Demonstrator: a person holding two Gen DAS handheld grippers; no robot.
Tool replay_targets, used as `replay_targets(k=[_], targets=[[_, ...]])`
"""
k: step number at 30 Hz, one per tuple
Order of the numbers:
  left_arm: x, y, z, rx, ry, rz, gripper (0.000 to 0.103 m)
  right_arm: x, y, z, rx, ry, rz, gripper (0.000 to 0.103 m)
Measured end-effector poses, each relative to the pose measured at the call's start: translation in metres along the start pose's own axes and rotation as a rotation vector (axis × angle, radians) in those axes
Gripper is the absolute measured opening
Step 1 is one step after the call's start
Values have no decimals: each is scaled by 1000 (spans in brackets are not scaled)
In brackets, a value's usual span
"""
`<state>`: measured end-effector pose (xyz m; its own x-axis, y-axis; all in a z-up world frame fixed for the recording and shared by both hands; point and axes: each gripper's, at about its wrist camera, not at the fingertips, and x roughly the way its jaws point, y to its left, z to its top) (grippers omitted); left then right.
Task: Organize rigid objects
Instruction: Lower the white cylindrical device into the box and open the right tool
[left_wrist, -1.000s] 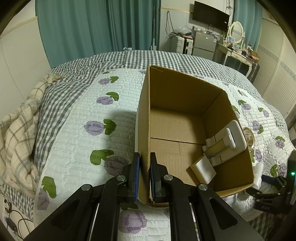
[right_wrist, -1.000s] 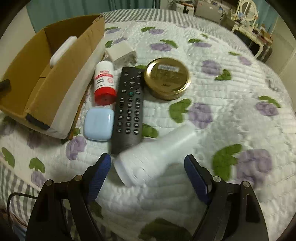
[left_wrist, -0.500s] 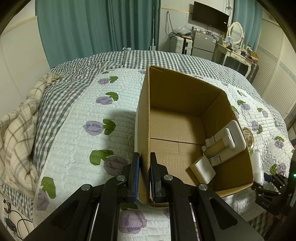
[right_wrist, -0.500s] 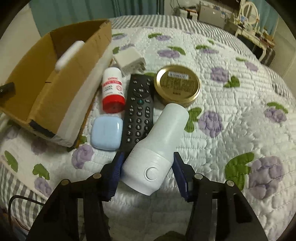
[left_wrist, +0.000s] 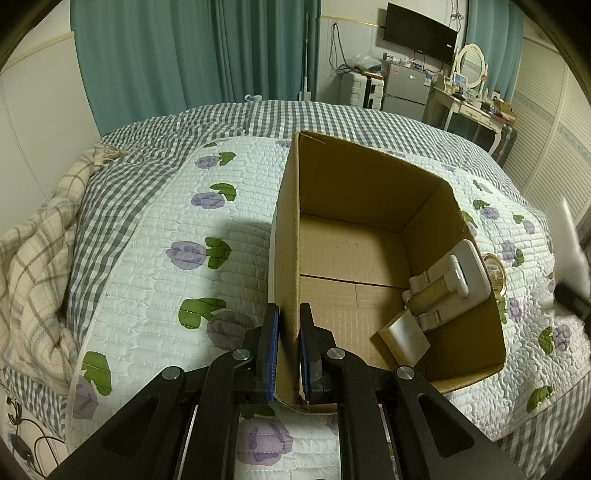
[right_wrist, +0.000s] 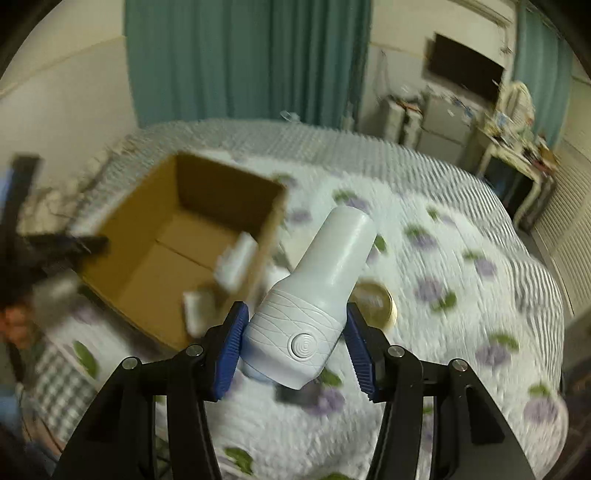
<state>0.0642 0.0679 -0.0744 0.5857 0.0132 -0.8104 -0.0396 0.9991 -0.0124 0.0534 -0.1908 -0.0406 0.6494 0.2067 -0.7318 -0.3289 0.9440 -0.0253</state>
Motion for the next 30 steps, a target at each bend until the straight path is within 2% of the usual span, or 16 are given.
replay_targets(k=[6, 10, 14, 19, 28, 30], targets=[[0, 0, 0, 1, 0, -1, 9, 6, 44, 32, -97, -49, 70, 52], [0, 0, 0, 2, 0, -3, 9, 37, 76, 37, -154, -14, 119, 52], [0, 0, -1, 4, 0, -11, 9, 68, 97, 32, -195, 36, 112, 52], [1, 2, -1, -1, 1, -20, 9, 88, 107, 18, -215, 78, 111, 52], [1, 3, -1, -2, 2, -18, 9, 88, 107, 16, -226, 68, 101, 53], [1, 4, -1, -3, 4, -17, 9, 85, 108, 15, -235, 53, 84, 60]])
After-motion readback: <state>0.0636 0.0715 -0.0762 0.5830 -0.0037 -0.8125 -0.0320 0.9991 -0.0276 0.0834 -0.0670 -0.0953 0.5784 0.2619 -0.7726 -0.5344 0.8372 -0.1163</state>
